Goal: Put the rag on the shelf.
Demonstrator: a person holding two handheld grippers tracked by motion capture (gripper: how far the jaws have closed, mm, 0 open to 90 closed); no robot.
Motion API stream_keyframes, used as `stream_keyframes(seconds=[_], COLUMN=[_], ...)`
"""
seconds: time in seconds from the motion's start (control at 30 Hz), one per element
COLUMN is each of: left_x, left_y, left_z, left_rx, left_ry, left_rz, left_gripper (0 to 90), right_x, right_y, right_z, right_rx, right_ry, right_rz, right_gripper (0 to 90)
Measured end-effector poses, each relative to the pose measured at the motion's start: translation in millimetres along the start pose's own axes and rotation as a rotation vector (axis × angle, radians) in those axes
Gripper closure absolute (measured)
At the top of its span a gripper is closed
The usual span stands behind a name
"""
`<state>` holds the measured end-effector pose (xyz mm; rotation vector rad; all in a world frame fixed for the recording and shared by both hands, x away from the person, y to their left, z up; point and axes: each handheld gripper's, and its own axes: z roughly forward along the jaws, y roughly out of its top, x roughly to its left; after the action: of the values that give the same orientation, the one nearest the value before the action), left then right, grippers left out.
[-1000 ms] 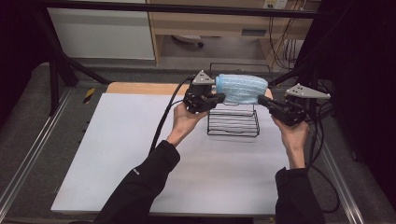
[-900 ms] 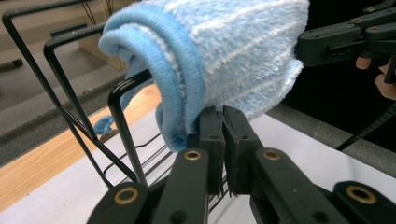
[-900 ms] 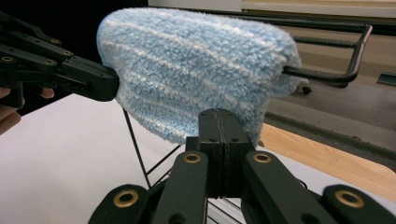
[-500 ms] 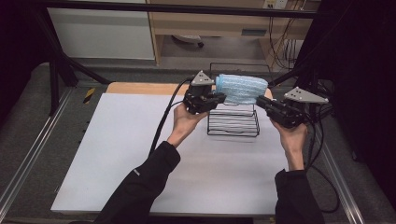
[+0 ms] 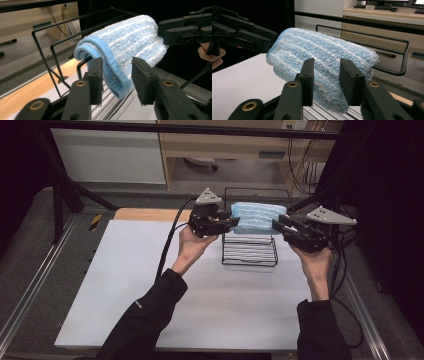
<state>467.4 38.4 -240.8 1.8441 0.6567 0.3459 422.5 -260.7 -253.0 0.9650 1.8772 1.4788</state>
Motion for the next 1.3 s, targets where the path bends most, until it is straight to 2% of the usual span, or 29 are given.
stream_keyframes(seconds=[0.2,0.37,0.53,0.73,0.97,1.1,1.3], left_x=[5.3,7.2,10.9,17.5,26.8,31.3,41.5], left_y=[-0.8,-2.9,-13.4,-30.9,-58.0,-79.6,-115.7], left_z=[-9.8,-18.3,-28.1,-43.1,-69.9,-85.7,-108.7], left_rx=[-0.004,0.009,0.018,0.055,0.075,0.096,0.112], left_ry=[0.005,0.011,0.003,0.033,0.068,0.093,0.110], left_rz=[-0.012,-0.002,-0.003,0.000,-0.009,-0.012,-0.044], left_gripper=[48.1,40.0,30.4,19.7,13.9,12.6,12.7], right_x=[2.8,3.8,3.9,6.4,15.0,19.7,22.6], right_y=[5.8,6.0,1.6,-3.1,-14.2,-24.6,-43.8], right_z=[-2.6,-4.6,-7.1,-8.9,-11.2,-13.2,-16.3], right_rx=[0.002,-0.003,0.006,0.031,0.051,0.067,0.092], right_ry=[-0.005,-0.015,-0.012,-0.011,-0.005,-0.005,0.007], right_rz=[0.009,0.024,0.044,0.055,0.051,0.052,0.072], right_gripper=[50.1,34.0,20.0,5.0,1.3,0.4,0.2])
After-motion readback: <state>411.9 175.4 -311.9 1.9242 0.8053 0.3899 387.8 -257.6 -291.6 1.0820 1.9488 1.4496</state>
